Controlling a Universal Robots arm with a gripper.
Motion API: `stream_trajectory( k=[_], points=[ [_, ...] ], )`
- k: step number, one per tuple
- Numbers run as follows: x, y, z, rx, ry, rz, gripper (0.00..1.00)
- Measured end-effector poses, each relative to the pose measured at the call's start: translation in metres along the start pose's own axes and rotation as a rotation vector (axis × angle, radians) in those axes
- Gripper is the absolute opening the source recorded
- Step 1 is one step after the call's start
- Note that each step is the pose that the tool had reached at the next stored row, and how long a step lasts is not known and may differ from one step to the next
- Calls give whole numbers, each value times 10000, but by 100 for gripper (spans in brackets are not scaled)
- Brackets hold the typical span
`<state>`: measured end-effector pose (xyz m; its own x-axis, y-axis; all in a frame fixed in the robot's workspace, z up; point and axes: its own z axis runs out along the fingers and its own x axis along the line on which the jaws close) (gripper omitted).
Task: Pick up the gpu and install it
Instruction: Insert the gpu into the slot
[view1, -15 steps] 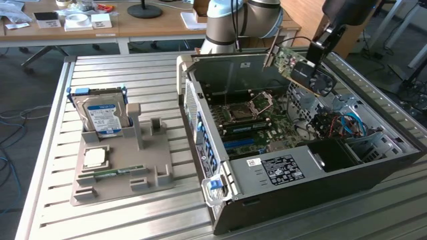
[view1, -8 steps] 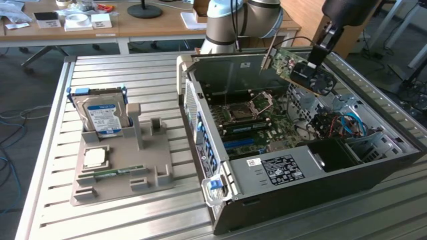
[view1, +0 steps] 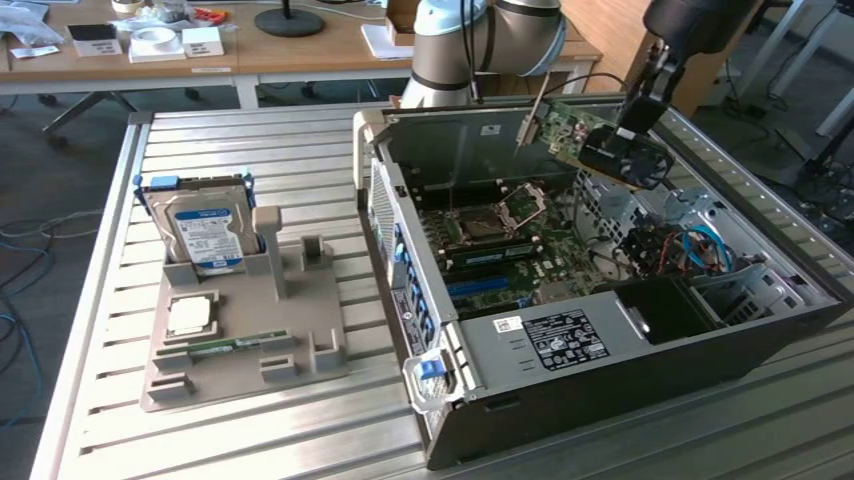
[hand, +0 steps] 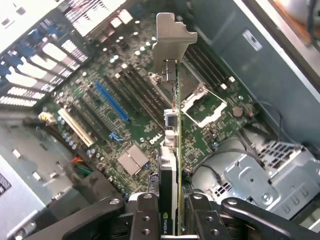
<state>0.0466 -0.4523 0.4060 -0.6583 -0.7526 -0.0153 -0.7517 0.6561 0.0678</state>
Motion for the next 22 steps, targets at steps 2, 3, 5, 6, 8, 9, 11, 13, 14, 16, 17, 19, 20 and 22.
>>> stream_trajectory(
  k=[2,3,5,6,8,9,11,13,14,16,17,19,20,22],
  points=[
    [0,0,3,-4,26,-359,27],
    [0,0,5,-7,39,-539,27],
    [0,0,7,-11,65,-902,27],
    [0,0,9,-13,78,-1094,27],
    [0,-1,12,-18,104,-1453,27],
    [0,-1,14,-20,117,-1632,27],
    [0,-1,17,-24,143,-1991,27],
    [0,-1,21,-29,169,-2365,27],
    [0,-1,23,-30,183,-2544,27],
    [0,-2,26,-33,211,-2903,27],
    [0,-2,28,-35,224,-3077,27],
    [0,-2,31,-37,254,-3452,27],
    [1,-2,33,-39,266,-3632,27],
    [1,-2,36,-42,295,-3990,27]
  ],
)
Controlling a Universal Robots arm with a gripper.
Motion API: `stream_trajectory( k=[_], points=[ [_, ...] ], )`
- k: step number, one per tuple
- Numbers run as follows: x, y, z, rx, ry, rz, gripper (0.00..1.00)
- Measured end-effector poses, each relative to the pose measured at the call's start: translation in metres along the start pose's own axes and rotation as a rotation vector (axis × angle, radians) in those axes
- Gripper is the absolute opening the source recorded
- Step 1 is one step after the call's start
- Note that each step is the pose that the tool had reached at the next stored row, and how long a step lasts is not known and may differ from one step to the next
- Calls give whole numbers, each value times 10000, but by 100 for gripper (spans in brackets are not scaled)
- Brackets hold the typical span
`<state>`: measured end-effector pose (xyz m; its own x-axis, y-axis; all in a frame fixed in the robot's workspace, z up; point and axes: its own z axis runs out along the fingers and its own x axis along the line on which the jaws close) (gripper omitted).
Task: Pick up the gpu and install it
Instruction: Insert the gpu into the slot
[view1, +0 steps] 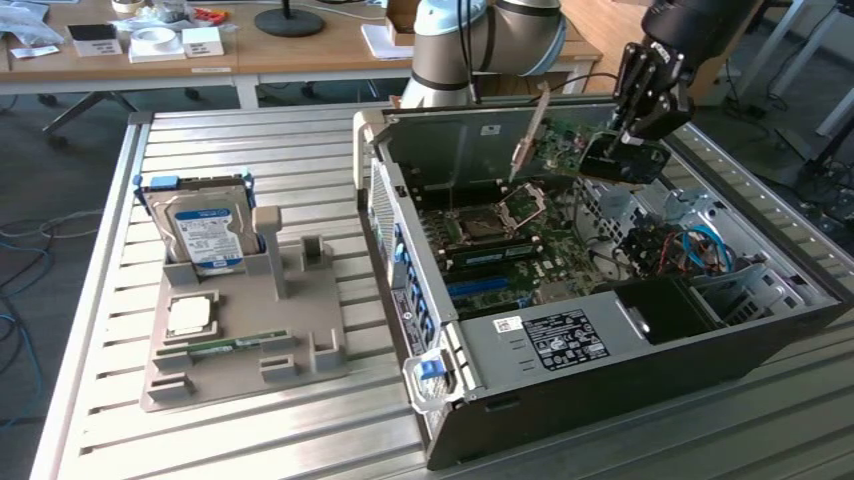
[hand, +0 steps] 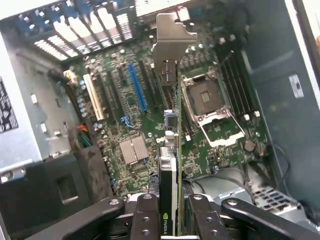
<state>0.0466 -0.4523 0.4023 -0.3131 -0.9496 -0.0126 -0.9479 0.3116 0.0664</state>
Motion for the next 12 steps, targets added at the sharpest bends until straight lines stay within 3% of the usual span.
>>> stream_trajectory(
  k=[10,12],
  points=[
    [0,-1,17,-13,150,-1799,27],
    [1,-1,17,-14,164,-1967,27]
  ],
)
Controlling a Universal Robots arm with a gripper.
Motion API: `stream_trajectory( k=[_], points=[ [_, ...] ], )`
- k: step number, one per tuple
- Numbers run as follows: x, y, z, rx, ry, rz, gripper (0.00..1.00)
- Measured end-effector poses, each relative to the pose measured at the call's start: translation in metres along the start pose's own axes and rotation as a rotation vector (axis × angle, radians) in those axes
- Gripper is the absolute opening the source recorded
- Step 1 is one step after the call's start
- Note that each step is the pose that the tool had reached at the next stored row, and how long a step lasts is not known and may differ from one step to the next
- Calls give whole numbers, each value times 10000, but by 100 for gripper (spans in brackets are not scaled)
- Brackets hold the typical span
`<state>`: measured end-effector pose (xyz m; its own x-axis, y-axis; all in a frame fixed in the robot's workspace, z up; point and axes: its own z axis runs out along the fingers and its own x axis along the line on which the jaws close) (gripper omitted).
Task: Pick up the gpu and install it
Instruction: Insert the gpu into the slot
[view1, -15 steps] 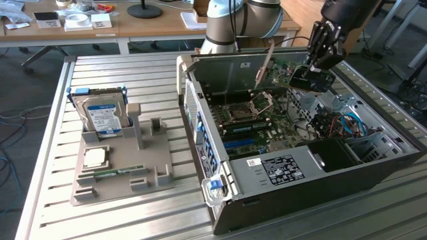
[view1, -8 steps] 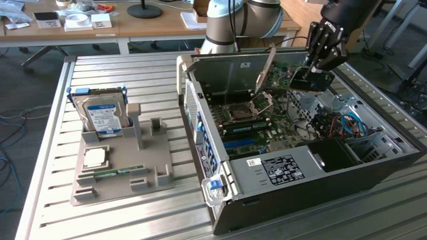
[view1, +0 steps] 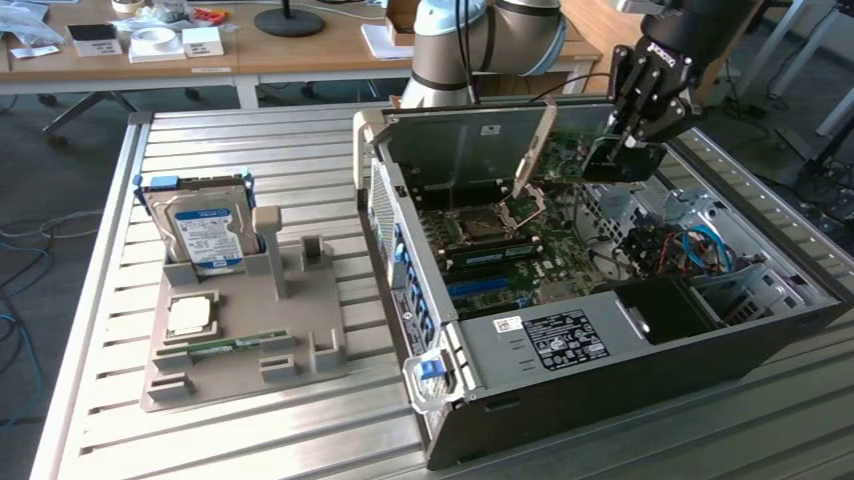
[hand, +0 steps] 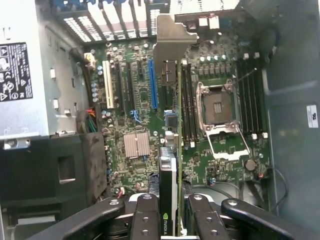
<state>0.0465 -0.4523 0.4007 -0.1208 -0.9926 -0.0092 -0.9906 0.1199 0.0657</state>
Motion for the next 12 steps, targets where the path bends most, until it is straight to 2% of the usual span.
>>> stream_trajectory(
  k=[7,12],
  points=[
    [-1,0,2,2,0,-19,27],
    [-6,-1,18,38,27,-438,27]
  ],
)
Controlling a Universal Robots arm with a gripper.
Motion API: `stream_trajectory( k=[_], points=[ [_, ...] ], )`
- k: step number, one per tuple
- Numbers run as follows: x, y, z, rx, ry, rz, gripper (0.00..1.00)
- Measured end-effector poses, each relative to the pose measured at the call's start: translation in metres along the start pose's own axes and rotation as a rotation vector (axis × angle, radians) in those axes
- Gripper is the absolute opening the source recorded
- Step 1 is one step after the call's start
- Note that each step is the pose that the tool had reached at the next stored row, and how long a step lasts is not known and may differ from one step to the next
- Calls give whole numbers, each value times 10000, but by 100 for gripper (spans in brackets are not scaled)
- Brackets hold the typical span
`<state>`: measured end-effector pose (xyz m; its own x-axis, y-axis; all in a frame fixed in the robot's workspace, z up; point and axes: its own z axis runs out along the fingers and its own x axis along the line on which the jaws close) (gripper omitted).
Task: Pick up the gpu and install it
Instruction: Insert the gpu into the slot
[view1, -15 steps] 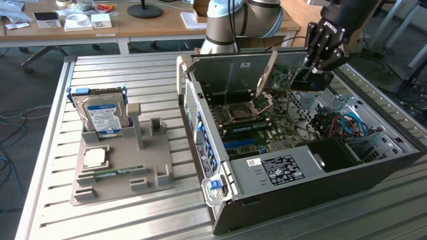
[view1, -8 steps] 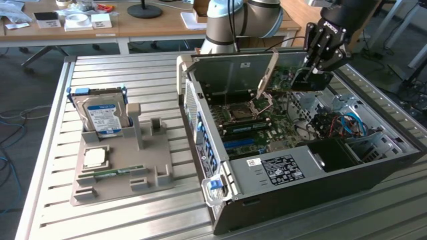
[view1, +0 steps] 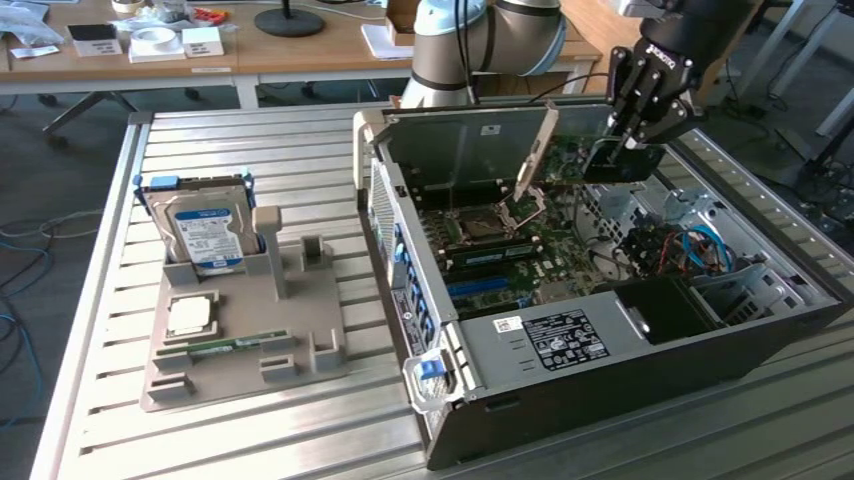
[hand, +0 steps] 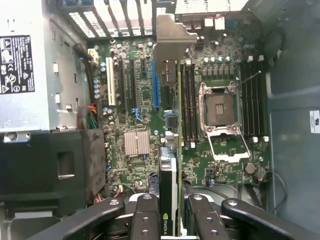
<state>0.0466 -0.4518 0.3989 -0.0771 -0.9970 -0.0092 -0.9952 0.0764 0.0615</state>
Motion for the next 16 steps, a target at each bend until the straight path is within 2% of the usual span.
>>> stream_trajectory(
  k=[5,16],
  points=[
    [-15,0,22,40,35,-299,27],
    [-26,20,40,42,38,-309,27]
  ],
)
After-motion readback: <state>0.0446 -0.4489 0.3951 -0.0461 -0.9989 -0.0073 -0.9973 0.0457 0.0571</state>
